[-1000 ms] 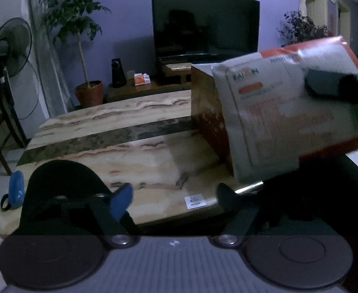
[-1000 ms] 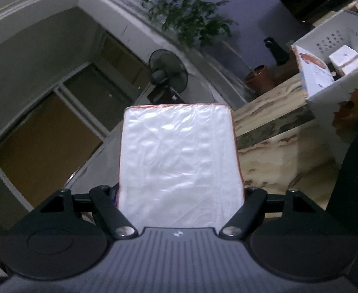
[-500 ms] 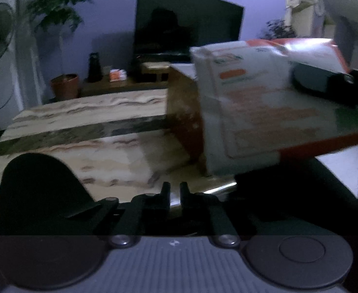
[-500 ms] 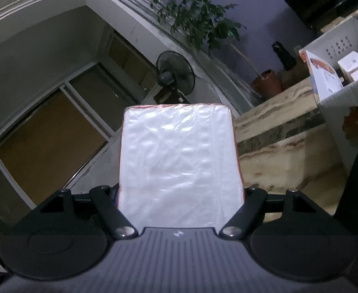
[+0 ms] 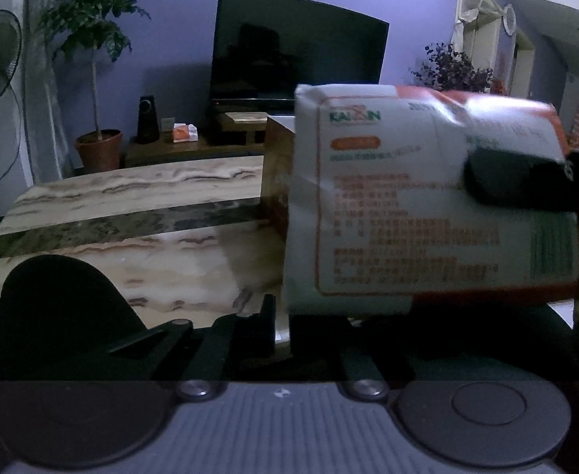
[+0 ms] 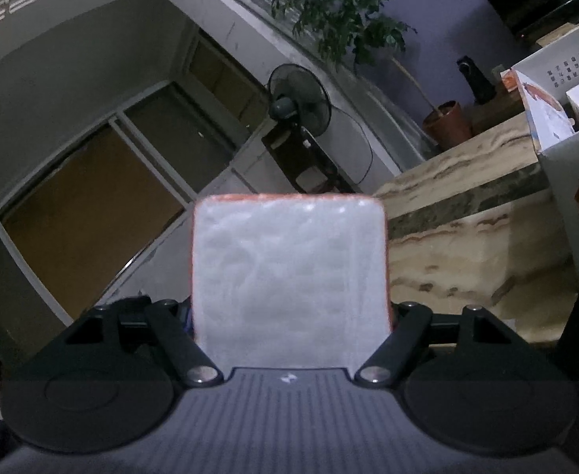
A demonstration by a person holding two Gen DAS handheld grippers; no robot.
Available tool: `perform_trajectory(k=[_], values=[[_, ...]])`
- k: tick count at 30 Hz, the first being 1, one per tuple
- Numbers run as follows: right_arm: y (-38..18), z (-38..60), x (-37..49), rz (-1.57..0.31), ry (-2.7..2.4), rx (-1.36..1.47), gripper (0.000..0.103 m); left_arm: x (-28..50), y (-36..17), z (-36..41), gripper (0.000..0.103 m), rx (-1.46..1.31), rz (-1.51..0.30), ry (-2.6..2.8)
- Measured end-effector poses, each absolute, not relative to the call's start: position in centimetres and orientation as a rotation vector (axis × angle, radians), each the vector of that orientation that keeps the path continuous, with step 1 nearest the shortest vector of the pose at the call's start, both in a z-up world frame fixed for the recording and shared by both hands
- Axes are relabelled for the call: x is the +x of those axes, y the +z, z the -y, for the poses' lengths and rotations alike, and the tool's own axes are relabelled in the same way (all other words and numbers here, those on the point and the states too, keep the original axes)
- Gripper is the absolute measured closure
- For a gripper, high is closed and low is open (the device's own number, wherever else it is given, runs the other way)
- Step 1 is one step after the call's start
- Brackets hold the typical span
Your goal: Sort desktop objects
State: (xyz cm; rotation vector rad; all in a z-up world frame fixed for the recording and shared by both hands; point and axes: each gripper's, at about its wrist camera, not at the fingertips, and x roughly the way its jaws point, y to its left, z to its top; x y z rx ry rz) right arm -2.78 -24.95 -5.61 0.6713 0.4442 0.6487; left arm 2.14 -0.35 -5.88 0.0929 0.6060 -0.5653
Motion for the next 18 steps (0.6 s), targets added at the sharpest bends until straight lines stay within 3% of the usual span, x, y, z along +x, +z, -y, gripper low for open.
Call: perform_trajectory(k=[18], values=[[-6.8,26.1,-3.2,-0.437,0.658,0.767,0.026,2.1,-6.1,0.9,0.096,0.138,-0.601,-0.546]])
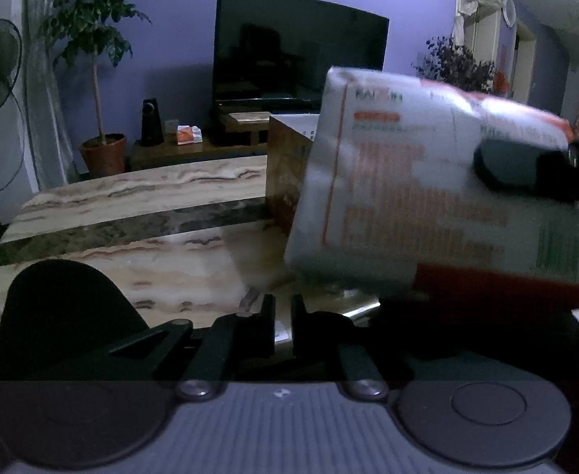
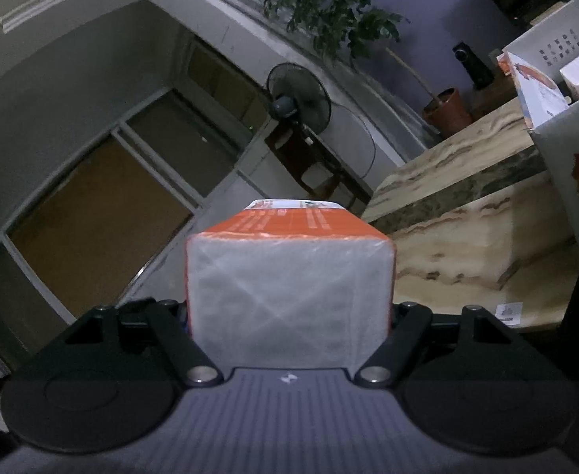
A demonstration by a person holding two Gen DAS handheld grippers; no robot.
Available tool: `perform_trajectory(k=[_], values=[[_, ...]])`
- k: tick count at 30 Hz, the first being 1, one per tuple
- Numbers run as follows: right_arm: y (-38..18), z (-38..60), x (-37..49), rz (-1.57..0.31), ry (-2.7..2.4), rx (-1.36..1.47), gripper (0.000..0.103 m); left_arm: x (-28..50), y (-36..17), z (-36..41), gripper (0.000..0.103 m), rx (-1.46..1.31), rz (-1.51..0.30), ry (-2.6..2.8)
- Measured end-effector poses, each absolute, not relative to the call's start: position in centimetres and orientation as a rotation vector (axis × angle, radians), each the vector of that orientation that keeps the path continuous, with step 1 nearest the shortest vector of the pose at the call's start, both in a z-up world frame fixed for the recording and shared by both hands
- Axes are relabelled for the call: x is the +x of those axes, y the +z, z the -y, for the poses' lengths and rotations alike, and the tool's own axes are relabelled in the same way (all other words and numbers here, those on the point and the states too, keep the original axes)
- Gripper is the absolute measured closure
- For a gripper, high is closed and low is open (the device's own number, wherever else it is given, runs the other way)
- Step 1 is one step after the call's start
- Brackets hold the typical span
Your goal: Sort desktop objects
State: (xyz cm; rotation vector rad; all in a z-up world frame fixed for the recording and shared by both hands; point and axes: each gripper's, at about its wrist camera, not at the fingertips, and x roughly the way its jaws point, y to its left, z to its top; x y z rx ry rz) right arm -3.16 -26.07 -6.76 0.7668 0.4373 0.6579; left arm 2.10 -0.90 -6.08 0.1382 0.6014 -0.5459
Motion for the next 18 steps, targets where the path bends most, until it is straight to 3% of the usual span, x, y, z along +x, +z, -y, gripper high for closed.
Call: perform_trajectory(k=[13,15,16,18], values=[[-6.7,28.1,-2.7,-0.416,0.551,0.774,0.026,2.3,-6.2,1.0,0.094,0.165,-0.605,-0.512],[-6.9,28.6,-2.6,-0.411,0.531,0.775,0.026,2.3,-6.2,0.9,0.087,0.166,-0.605,-0.511],[-7.0,28.8,-2.6,-0.409,0.518,0.775,0.026,2.3,-6.2,1.0,0.078,0.168,-0.603,-0.512],[-7.2,29.3,-2.4,-0.407,0.496,0.775,0.026,2.0,-6.1,1.0,0.078,0.176,-0.593,-0.518]])
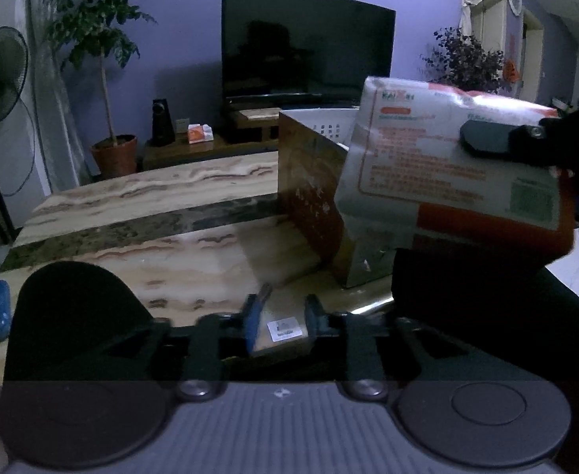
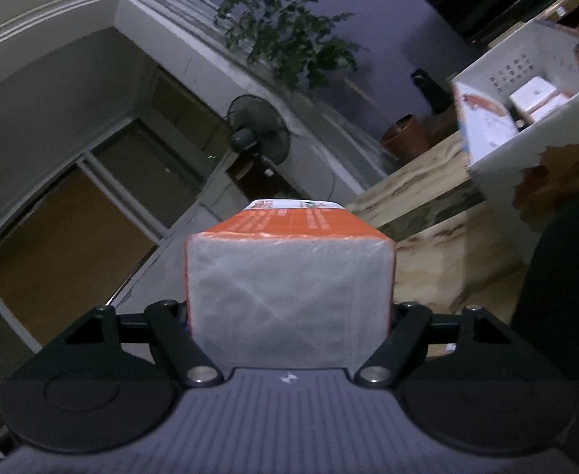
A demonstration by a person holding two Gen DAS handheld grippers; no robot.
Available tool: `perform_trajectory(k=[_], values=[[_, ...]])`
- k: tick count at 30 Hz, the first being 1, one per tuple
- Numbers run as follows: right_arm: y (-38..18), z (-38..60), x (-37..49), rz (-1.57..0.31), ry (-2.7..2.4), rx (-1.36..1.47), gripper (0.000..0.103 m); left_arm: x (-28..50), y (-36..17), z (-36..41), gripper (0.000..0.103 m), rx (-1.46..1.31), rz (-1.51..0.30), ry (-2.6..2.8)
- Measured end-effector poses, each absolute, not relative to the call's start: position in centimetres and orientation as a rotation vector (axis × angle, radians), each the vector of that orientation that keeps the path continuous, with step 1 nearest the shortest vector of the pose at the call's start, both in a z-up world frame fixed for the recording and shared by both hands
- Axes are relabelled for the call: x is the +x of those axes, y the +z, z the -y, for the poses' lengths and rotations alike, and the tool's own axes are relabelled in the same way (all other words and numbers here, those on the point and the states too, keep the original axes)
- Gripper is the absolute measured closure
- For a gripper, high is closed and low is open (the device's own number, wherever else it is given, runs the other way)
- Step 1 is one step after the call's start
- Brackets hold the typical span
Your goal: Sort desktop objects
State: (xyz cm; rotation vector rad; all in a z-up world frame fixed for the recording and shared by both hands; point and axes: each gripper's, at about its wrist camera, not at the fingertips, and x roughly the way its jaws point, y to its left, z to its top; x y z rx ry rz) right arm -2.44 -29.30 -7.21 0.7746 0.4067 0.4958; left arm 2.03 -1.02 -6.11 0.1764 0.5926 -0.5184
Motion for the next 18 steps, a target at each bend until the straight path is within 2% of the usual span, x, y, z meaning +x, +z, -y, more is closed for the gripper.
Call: perform_trajectory(k=[3,6,13,17,18], values=[[-7.49,29.8,-2.22,-0.403,0.477,0.778,0.026,1.86,-6.1,1.18,0.076,0.19,-0.586,-0.524],[-7.64,30.02,-2.09,-0.4,0.467,0.78,0.026,1.75,-6.07,1.19,0.069,0.193,-0.58,-0.533],[-7.65,30.18,-2.2,-0.396,0.452,0.782,0.026,1.5,-6.08,1.32,0.068,0.199,-0.57,-0.546],[-7.61,30.22,-2.26,-0.394,0.439,0.781,0.026,1.45,-6.03,1.43,0.054,0.201,-0.562,-0.545],[-7.58,30.17,-2.28,-0.395,0.435,0.777,0.026,1.42,-6.04,1.47,0.054,0.203,-0.56,-0.546]])
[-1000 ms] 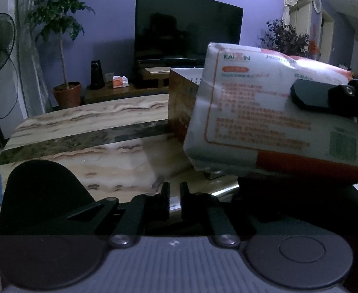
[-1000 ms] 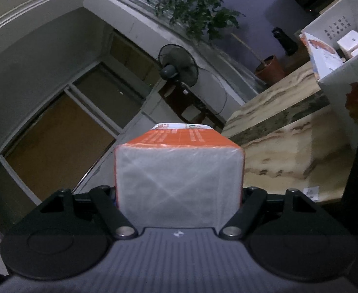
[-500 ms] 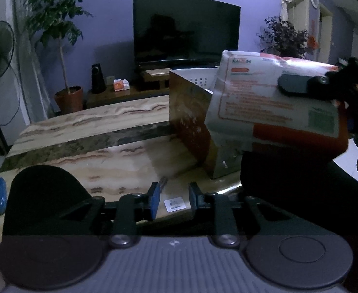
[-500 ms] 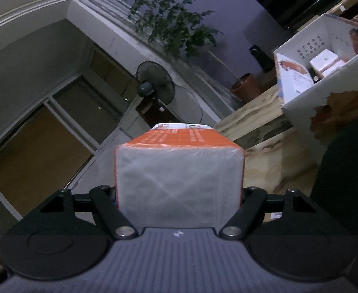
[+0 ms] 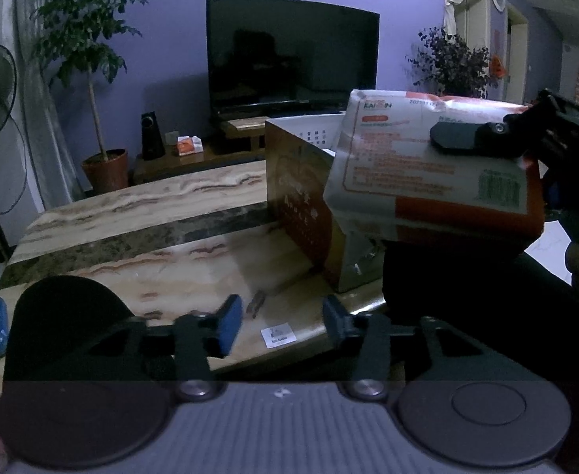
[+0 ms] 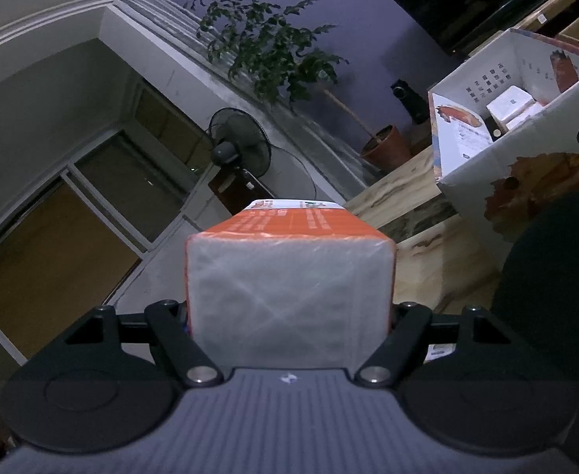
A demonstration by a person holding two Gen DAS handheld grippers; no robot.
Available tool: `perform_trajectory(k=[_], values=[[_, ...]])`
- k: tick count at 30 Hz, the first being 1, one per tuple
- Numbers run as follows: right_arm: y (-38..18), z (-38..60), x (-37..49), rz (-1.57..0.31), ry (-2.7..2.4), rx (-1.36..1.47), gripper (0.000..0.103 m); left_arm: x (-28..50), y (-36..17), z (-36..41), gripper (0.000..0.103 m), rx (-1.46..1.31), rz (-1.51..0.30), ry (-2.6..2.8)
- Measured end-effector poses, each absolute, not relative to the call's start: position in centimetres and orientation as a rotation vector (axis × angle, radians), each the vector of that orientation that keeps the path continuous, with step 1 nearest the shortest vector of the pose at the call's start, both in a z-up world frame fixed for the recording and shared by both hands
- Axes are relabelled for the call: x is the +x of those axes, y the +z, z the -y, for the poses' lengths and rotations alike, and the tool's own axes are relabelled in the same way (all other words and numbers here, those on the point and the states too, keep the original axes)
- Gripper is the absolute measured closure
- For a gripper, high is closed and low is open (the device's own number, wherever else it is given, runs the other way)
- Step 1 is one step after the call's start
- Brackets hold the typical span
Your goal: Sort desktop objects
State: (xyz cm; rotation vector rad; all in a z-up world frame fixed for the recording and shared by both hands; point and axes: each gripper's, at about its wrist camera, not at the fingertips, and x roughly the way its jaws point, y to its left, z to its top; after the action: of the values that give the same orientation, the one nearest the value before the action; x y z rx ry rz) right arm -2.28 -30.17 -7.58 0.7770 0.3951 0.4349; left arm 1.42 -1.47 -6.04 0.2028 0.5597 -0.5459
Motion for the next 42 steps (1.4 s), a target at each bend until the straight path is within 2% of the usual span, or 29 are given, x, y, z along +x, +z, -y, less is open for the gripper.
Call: perform_trajectory(k=[15,24,26,37,42], values=[[-7.6,29.8,-2.2,-0.409,0.421,0.755,0.026,1.3,-6.0,0.9,0.057,0.169,-0.55,-0.523],[-7.8,30.1,-2.3,-0.406,0.413,0.778,0.026,1.2,-5.9,1.0,0.04,0.17,-0.539,-0.561],[-7.9,30.1,-2.3,-0.406,0.412,0.782,0.026,1.1,-5.9,1.1,0.032,0.174,-0.533,-0.562],[-7.9,29.9,-2.3,-0.414,0.421,0.783,0.026,0.7,-5.8,1.0,0.018,0.167,-0.515,-0.562],[-7.9,29.9,-2.3,-0.414,0.424,0.786,0.026,0.5,-5.2,-0.4,0.014,0.056,-0.46,-0.56]])
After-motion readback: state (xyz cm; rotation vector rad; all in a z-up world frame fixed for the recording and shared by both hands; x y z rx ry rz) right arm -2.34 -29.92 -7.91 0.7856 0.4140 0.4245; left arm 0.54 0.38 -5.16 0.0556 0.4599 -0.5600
